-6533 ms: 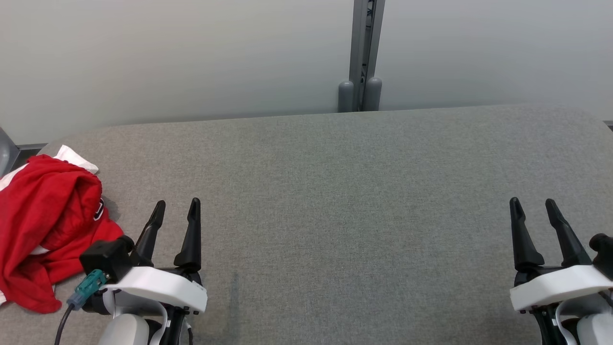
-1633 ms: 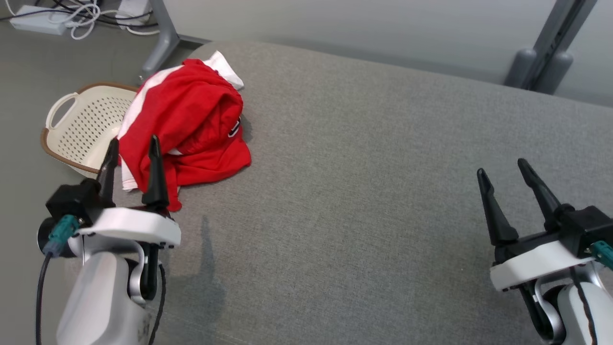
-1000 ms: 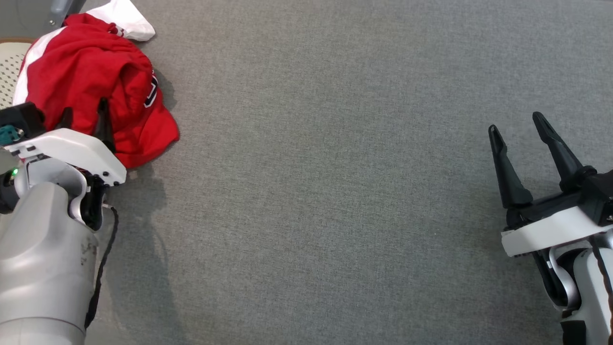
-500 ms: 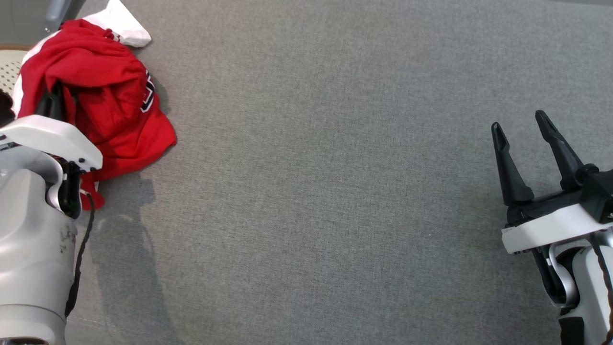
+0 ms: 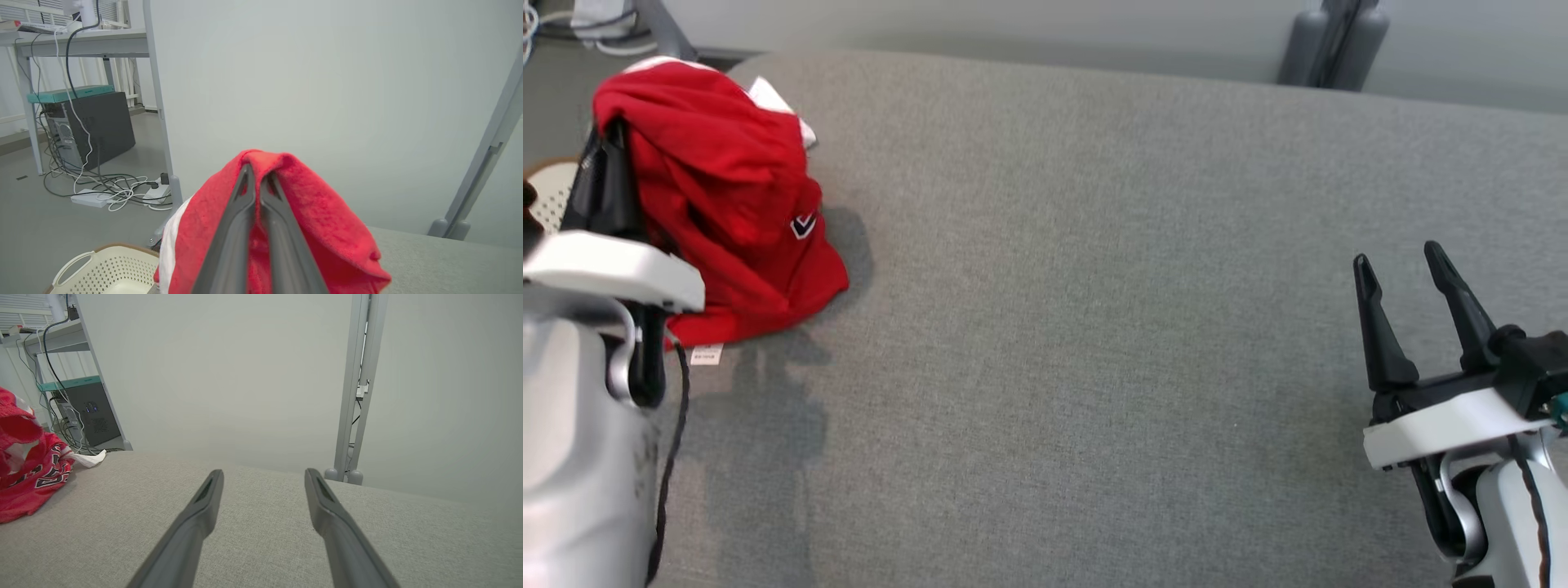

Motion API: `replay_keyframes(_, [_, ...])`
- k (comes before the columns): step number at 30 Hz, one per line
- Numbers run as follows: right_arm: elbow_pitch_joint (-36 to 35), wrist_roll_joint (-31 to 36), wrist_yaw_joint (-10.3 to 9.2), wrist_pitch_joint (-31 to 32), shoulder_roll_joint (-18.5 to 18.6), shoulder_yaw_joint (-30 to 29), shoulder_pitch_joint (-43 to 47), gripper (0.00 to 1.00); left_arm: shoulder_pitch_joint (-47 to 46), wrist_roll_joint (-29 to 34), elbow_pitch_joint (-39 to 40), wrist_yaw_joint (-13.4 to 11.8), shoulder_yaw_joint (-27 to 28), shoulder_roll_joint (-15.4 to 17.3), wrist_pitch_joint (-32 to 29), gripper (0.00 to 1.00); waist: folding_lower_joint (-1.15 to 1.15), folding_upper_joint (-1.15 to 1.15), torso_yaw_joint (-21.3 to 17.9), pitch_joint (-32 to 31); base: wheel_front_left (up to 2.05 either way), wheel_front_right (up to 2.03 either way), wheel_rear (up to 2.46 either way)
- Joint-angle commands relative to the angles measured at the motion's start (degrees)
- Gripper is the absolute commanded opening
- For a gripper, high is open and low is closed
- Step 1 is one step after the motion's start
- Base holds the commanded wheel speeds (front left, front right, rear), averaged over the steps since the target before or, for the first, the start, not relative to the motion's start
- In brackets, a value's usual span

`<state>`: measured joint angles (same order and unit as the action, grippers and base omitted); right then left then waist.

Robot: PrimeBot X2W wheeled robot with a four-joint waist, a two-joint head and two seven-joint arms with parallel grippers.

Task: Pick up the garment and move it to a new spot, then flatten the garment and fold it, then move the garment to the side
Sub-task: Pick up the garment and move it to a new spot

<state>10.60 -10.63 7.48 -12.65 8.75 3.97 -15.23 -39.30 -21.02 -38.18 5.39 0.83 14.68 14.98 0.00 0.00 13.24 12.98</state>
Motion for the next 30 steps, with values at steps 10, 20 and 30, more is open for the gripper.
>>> replay_keyframes(10, [0.60, 0.39, 0.03, -1.05, -2.08, -2.06, 4.97, 1.00, 21.54, 2.79, 30.59, -5.61, -2.75, -1.51, -6.43, 0.00, 0.00, 0.00, -2.57, -6.71, 0.00, 0.00, 0.00])
replay_keyframes(20, [-1.29, 0.44, 0.03, -0.42, -2.52, -1.08, 5.08, 1.00, 32.85, 1.63, 45.18, -5.90, -9.83, -6.64, -11.23, 0.00, 0.00, 0.00, -7.58, -6.27, 0.00, 0.00, 0.00])
replay_keyframes(30, [-1.57, -2.11, 0.03, -0.81, -3.09, -0.41, 1.86, 1.00, 26.15, 2.39, 37.23, -3.05, -18.77, -10.02, -11.48, 0.00, 0.00, 0.00, -17.48, -1.42, 0.00, 0.00, 0.00])
